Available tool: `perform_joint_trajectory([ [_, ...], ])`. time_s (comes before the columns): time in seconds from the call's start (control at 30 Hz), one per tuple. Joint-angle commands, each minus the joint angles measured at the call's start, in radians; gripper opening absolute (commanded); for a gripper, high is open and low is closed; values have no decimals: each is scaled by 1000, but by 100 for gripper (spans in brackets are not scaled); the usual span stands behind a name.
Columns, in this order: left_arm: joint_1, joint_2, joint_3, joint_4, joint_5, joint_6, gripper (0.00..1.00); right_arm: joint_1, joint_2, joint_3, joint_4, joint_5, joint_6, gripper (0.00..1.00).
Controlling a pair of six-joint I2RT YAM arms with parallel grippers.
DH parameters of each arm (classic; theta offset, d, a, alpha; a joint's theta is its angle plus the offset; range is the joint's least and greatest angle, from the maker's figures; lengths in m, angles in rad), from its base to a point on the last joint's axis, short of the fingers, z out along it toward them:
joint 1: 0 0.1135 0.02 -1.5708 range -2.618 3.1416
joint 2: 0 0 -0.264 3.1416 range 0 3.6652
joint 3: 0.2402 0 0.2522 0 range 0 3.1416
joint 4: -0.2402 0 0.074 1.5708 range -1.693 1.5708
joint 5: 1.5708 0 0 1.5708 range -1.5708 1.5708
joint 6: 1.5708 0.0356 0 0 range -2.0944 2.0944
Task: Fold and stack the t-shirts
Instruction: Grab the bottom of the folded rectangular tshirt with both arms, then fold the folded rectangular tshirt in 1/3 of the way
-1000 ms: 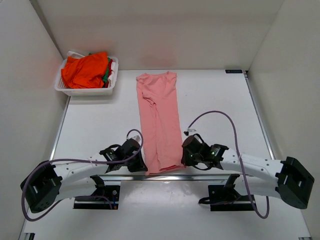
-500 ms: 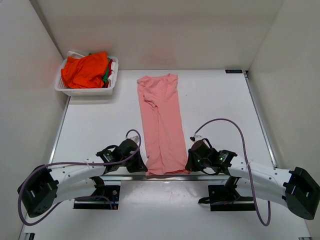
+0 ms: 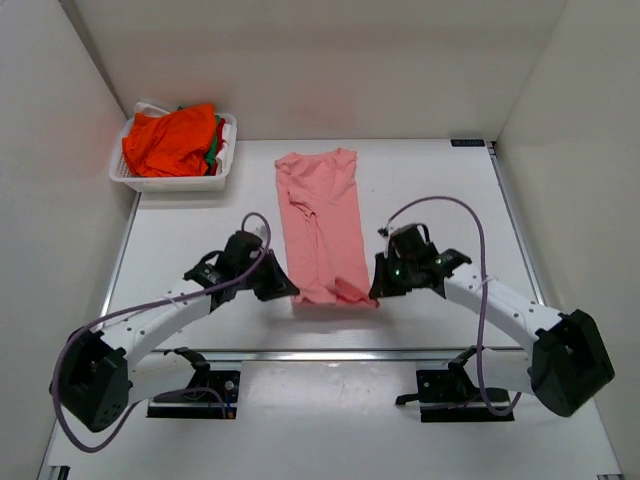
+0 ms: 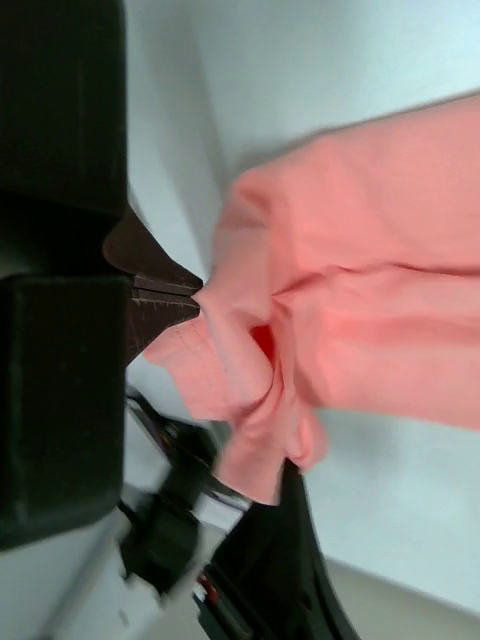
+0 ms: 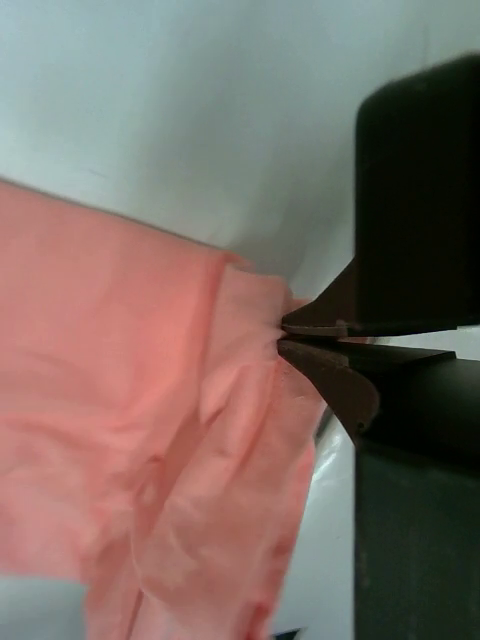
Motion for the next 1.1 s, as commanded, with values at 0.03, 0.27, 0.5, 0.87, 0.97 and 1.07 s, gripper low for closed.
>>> perform_joint_trajectory([
  [0.03, 188, 76, 182, 7, 55, 86, 0, -131, 151, 224, -35, -91, -205, 0],
  [0.27, 304, 400, 411, 74, 70, 149, 0, -248, 475, 578, -18, -116, -331, 0],
  [0.5, 367, 648, 578, 119, 38, 178, 0, -303, 815, 925, -61, -133, -388, 0],
  [0.87, 447, 795, 661, 255, -28, 141, 24, -306, 1145, 1351, -162, -100, -408, 12],
  [0.97, 470, 845, 719, 321, 14, 132, 48, -316, 1144, 1384, -150, -16, -382, 18],
  [1.07, 501, 855, 785, 347, 48, 126, 64, -328, 1076, 1345, -82, 120, -354, 34],
])
